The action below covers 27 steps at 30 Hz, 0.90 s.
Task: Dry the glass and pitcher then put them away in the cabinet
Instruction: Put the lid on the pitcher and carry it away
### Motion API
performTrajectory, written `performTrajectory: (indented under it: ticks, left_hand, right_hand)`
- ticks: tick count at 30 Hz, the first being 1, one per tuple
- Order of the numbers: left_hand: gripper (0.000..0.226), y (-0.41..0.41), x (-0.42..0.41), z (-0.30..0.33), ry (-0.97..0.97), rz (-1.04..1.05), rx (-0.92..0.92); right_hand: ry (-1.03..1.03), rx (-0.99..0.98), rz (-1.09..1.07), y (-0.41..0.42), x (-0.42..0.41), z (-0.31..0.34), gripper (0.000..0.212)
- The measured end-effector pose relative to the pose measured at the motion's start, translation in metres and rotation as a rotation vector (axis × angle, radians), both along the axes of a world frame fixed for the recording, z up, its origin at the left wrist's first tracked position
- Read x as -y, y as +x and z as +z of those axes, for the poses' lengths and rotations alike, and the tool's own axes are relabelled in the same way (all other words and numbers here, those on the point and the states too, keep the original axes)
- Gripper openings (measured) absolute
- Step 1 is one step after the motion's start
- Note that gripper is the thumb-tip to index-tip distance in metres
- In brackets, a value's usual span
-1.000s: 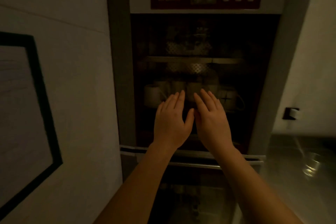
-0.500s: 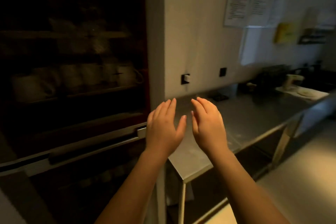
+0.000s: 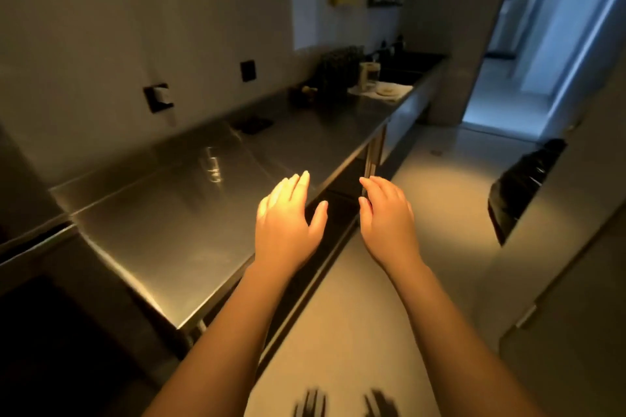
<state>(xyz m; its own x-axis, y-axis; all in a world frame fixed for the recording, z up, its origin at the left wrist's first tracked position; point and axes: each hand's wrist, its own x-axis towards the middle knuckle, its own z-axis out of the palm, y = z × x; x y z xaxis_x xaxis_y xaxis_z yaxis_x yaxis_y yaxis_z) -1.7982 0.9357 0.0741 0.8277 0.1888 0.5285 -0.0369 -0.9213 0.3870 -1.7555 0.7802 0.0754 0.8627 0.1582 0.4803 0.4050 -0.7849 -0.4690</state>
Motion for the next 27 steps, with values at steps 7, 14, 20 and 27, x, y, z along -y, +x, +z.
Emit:
performTrajectory:
  ticks: [7,14,20,27]
  left_hand:
    - [0.060,0.076,0.064,-0.042,-0.035,-0.096,-0.131]
    - [0.059,0.129,0.111,-0.071,-0.051,-0.202,-0.220]
    - [0.058,0.193,0.147,-0.088,-0.027,-0.267,-0.270]
    - [0.058,0.300,0.173,-0.110,0.010,-0.339,-0.290]
  right_hand:
    - [-0.053,-0.100,-0.109,0.062,0.079,-0.044,0.040]
    - [-0.046,-0.166,-0.178,0.102,0.137,-0.075,0.040]
    - [-0.046,-0.204,-0.225,0.146,0.167,-0.090,0.040]
    - [-0.032,-0.238,-0.265,0.245,0.188,-0.114,0.039]
